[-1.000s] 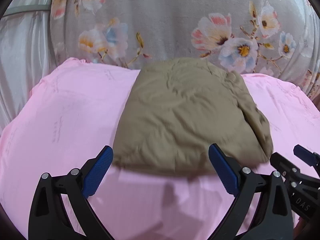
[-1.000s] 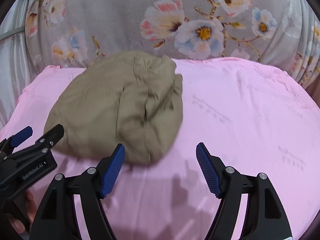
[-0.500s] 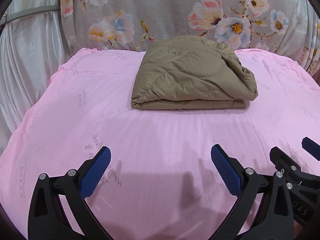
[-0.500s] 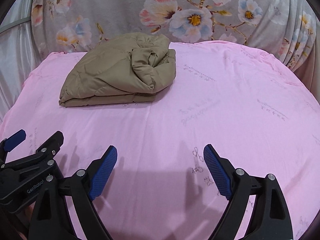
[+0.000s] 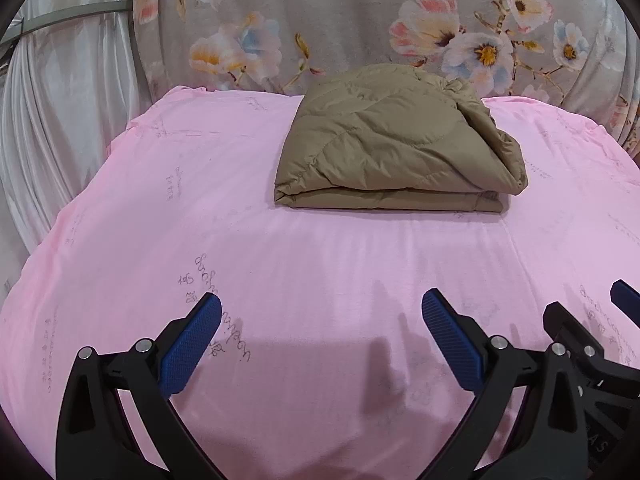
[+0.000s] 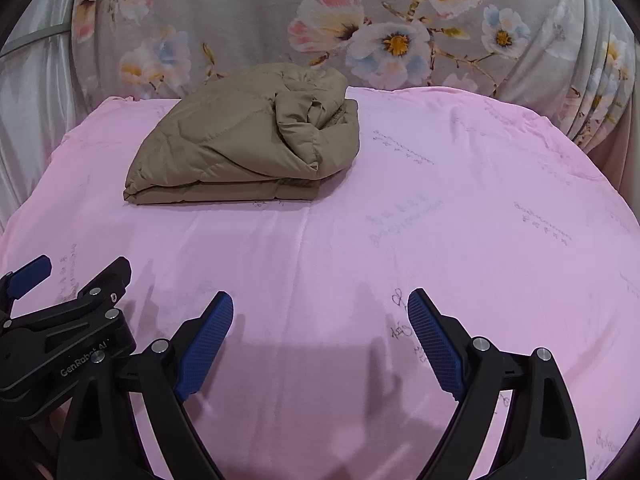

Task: Fold large clothes

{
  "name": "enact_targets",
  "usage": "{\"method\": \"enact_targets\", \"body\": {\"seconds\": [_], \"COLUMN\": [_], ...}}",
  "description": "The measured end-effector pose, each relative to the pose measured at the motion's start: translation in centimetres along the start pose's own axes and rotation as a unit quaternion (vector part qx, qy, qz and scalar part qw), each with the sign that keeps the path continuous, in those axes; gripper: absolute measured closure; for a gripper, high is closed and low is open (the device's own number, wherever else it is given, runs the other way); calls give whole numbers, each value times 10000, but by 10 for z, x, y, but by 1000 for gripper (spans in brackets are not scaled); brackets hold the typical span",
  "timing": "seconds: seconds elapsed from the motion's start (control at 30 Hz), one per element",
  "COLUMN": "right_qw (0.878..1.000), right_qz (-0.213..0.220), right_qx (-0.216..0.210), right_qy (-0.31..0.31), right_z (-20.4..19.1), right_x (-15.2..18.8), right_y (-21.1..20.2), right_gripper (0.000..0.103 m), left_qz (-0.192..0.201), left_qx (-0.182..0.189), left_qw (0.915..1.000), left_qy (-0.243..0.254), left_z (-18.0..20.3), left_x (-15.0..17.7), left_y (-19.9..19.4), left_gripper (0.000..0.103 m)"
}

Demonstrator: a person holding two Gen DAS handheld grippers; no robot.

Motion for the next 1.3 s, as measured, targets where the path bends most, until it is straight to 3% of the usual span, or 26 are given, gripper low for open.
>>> {"method": "enact_targets", "body": {"seconds": [1.3], "right_qw": [9999], "right_qz": [69], "right_qx": [-84], "right_qy": [38], "right_z": [3], "right_x": [-1], "right_y": [-3], "right_gripper": [16], "left_qz": [51], "left_qx": [-76], "left_qw": [9999], "left_qy": [73], "left_z": [1], "left_x": [0], "left_y": [-1], "left_gripper": [5]}}
Point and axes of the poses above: each gripper's, at about its wrist camera, not at the fingertips, and y roughly the way its jaws point, z to its right, x to its underside, the point moved 3 cm from there along y, roughly the way its jaws point, and after that the axes turned 12 degrees about y, right-handed, at the moved point
